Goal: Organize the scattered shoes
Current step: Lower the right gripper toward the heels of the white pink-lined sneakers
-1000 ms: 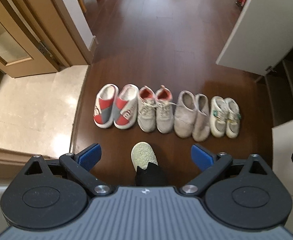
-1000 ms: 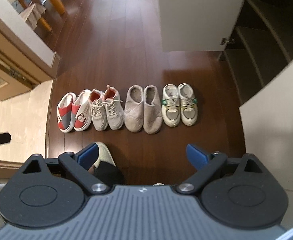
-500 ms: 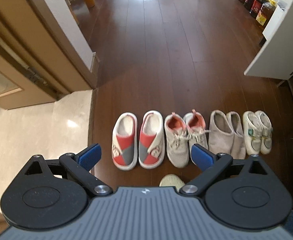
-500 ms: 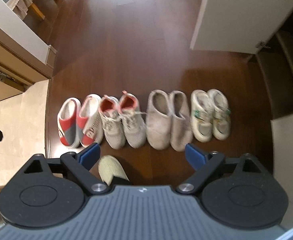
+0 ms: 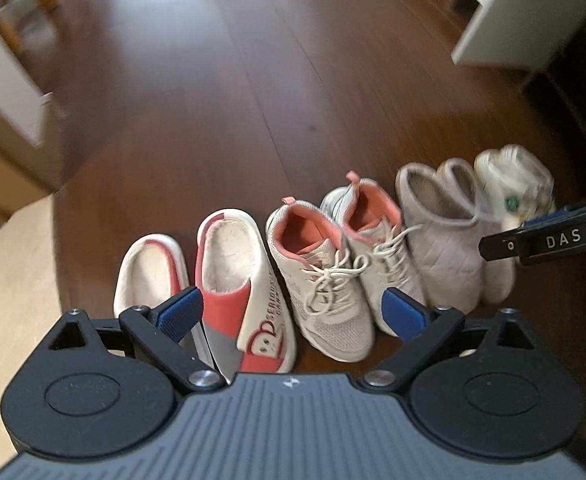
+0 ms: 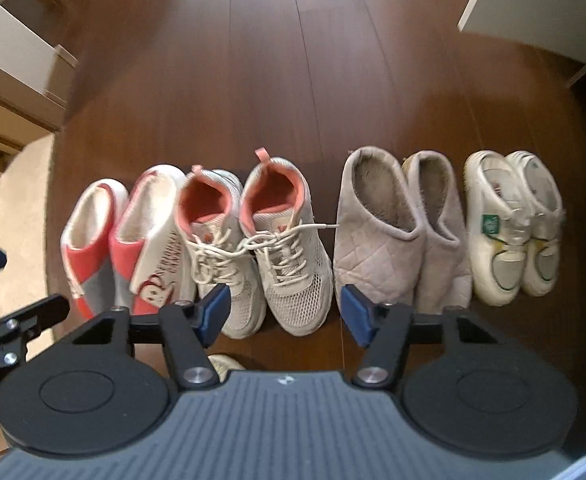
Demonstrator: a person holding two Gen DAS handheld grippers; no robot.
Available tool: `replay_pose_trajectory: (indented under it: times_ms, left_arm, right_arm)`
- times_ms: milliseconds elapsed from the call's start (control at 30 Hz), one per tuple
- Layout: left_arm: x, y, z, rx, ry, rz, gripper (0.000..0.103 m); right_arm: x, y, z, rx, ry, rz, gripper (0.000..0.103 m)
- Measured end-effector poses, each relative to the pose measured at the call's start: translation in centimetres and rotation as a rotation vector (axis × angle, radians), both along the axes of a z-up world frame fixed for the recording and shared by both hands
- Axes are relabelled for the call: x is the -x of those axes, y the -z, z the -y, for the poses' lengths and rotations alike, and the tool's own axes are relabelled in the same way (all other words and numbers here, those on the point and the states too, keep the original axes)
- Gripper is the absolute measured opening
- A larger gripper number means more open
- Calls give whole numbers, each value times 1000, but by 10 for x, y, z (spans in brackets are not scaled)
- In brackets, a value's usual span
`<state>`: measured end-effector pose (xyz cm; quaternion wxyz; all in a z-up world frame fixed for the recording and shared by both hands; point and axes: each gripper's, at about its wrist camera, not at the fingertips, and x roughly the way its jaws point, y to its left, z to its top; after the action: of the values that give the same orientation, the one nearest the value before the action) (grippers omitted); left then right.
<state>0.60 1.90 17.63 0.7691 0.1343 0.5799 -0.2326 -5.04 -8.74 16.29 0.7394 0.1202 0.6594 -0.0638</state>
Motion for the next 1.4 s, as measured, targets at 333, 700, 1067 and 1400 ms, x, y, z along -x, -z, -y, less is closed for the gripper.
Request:
replay_pose_trajectory:
  times_ms: [333, 700, 1067, 1400]
  left_arm:
    - [-26, 44, 7, -22, 109, -38, 97]
    - [-6, 35, 39, 18, 69, -103, 97]
    - [18, 41, 43, 8, 35, -115, 97]
    - [25, 41, 34, 11, 2, -115, 97]
  right_arm:
    - [-8, 61, -7, -54, 90, -14, 57]
    - [-2, 46, 39, 5, 137, -29, 58]
    - [1, 49, 39, 2, 86, -31, 58]
    - [-2, 48, 33, 1, 57, -36, 58]
